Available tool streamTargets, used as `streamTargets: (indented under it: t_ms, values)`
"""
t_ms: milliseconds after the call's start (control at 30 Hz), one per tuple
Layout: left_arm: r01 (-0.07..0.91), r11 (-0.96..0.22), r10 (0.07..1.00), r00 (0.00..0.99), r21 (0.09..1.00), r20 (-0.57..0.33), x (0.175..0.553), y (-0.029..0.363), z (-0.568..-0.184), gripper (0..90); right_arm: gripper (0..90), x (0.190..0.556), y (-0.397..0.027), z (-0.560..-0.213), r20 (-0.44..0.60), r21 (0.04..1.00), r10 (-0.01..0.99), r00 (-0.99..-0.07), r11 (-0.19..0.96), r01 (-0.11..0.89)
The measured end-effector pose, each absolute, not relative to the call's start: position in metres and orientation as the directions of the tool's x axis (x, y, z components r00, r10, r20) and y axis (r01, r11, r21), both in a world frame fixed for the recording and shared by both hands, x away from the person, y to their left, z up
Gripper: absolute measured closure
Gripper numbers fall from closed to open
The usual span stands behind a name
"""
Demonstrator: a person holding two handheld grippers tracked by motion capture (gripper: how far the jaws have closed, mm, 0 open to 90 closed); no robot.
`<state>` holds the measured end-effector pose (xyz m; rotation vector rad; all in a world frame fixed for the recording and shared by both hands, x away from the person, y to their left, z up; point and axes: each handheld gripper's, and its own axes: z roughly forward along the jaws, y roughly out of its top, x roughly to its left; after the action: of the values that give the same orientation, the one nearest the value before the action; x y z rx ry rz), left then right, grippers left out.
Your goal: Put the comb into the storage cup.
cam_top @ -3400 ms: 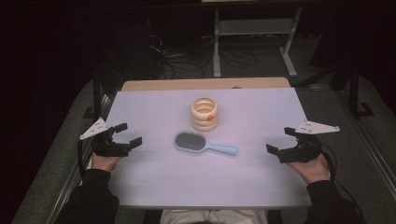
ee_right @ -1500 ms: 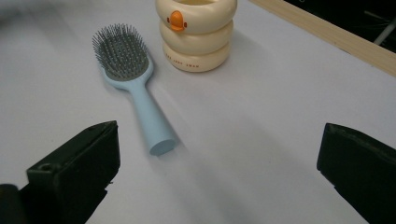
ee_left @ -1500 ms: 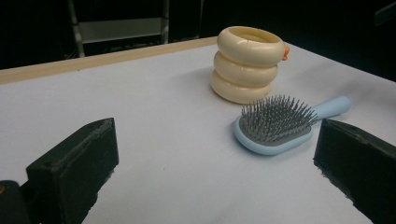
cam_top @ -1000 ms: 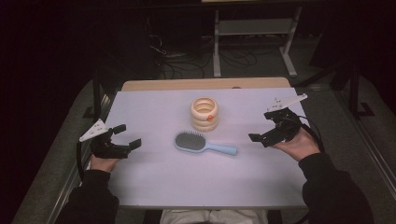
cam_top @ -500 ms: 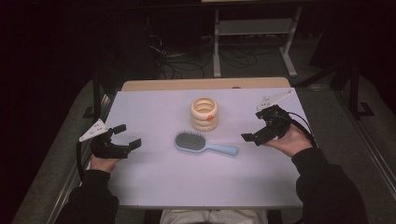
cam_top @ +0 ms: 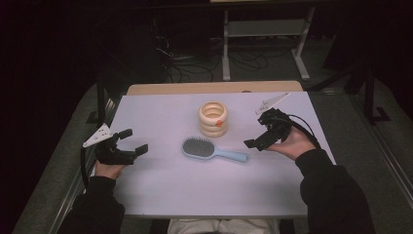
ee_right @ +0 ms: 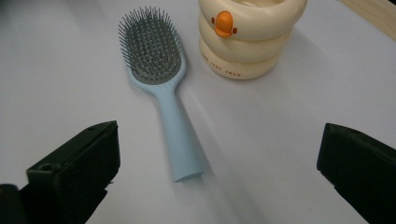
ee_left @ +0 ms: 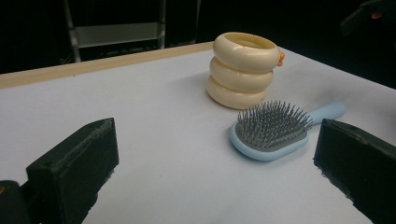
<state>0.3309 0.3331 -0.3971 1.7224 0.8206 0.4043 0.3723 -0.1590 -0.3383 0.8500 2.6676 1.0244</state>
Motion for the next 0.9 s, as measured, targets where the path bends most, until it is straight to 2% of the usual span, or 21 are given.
streamTargets:
  t_ms: [900]
  values:
    - [0.314, -0.136, 0.689, 0.712, 0.939, -0.138, 0.335, 0.329, -0.398, 0.0, 0.0, 0.386, -0.123, -0.361, 0.07, 0.581, 0.494, -0.866, 0.686, 0.438]
